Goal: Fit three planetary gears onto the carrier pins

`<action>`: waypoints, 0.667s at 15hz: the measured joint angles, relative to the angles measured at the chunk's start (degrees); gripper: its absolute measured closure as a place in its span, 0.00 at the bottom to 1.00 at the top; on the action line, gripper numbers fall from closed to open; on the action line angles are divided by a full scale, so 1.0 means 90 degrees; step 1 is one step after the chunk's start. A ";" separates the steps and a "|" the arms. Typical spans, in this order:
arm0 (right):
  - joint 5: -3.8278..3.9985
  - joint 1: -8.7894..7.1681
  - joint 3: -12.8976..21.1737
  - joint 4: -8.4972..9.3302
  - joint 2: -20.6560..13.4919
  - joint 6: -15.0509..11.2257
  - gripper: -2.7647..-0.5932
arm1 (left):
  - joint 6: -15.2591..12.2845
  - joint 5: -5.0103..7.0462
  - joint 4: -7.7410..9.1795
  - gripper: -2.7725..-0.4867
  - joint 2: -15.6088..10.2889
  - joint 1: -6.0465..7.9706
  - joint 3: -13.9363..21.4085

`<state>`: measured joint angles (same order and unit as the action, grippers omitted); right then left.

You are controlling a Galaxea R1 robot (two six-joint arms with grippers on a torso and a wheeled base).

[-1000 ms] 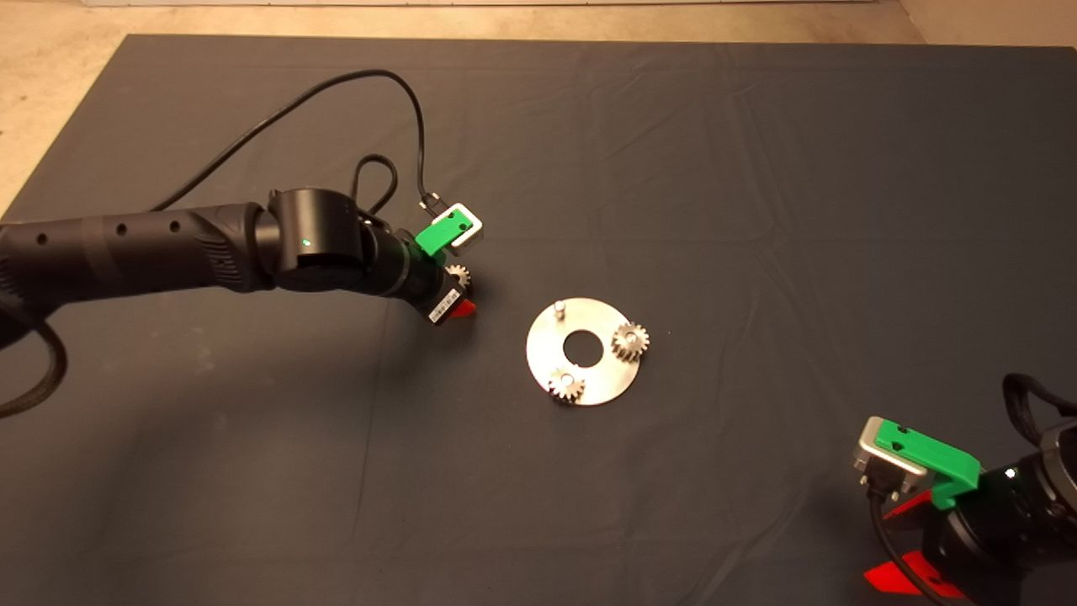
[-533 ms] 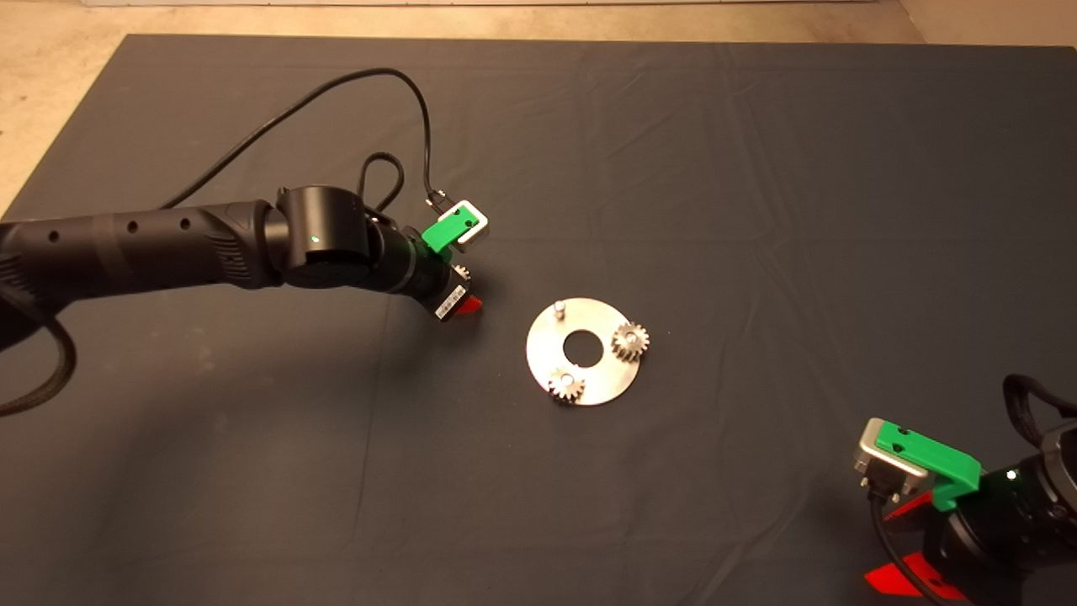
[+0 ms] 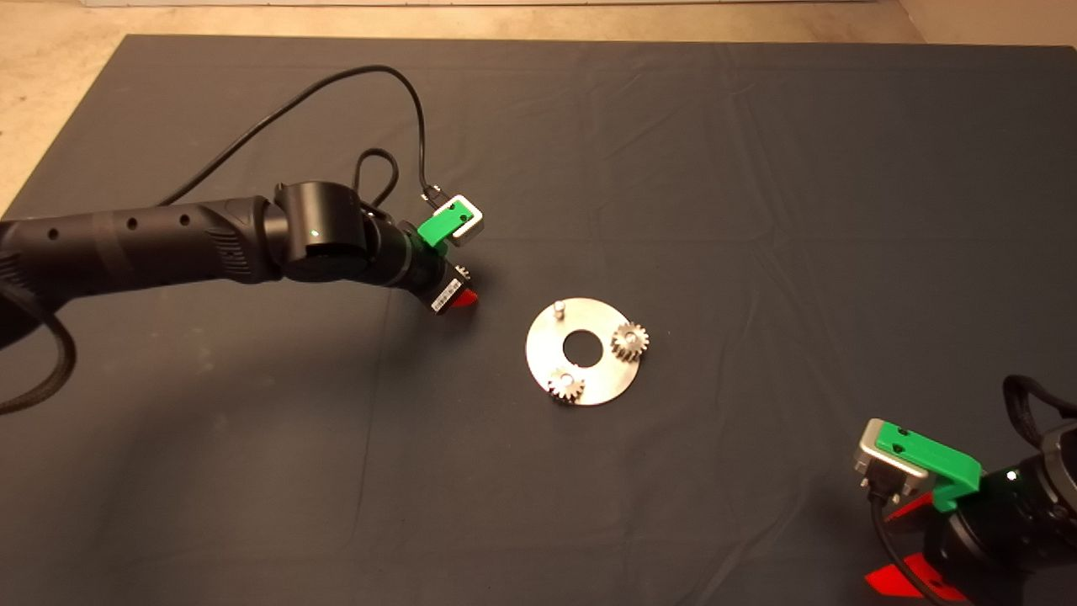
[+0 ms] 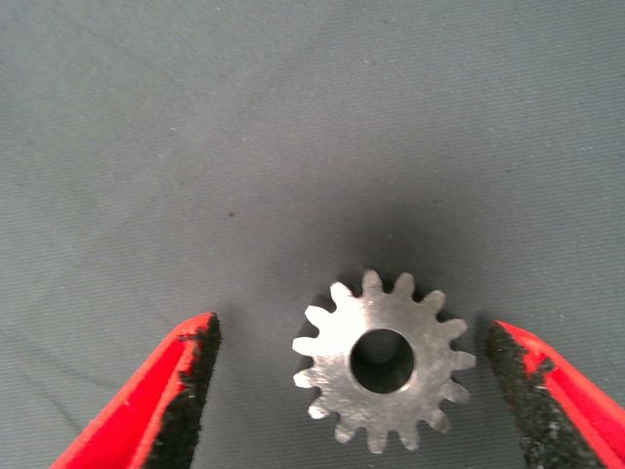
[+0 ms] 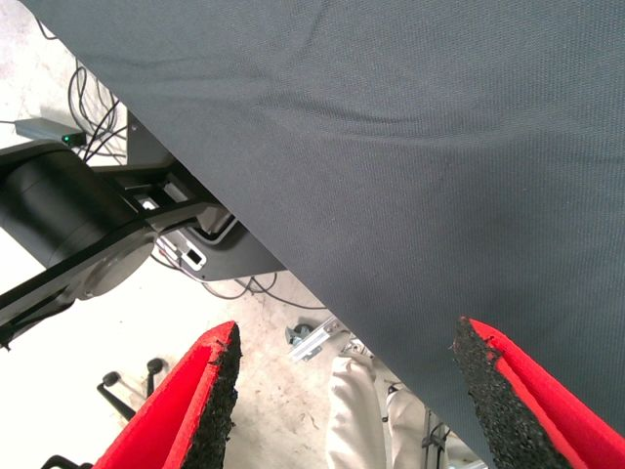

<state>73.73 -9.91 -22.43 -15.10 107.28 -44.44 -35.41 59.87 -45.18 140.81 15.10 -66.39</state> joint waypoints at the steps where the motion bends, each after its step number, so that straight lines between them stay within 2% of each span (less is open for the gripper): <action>1: 0.0000 0.0003 0.0000 0.0000 0.0000 0.0000 0.53 | 0.0000 -0.0003 0.0029 0.41 0.0002 -0.0001 0.0000; 3: 0.0000 0.0000 0.0000 0.0001 -0.0001 0.0000 0.53 | 0.0005 -0.0016 0.0068 0.41 -0.0001 0.0000 0.0000; 5: 0.0000 0.0000 0.0000 0.0000 0.0003 0.0000 0.53 | 0.0018 -0.0062 0.0074 0.47 -0.0001 0.0000 -0.0001; 8: 0.0000 0.0000 0.0000 0.0001 0.0000 0.0000 0.53 | 0.0018 -0.0086 0.0095 0.48 -0.0001 -0.0001 -0.0001; 10: 0.0000 0.0000 0.0000 0.0001 0.0000 -0.0001 0.53 | 0.0018 -0.0107 0.0095 0.54 -0.0001 -0.0001 -0.0001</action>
<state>73.73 -9.91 -22.43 -15.09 107.28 -44.44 -35.26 58.90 -44.32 140.80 15.10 -66.40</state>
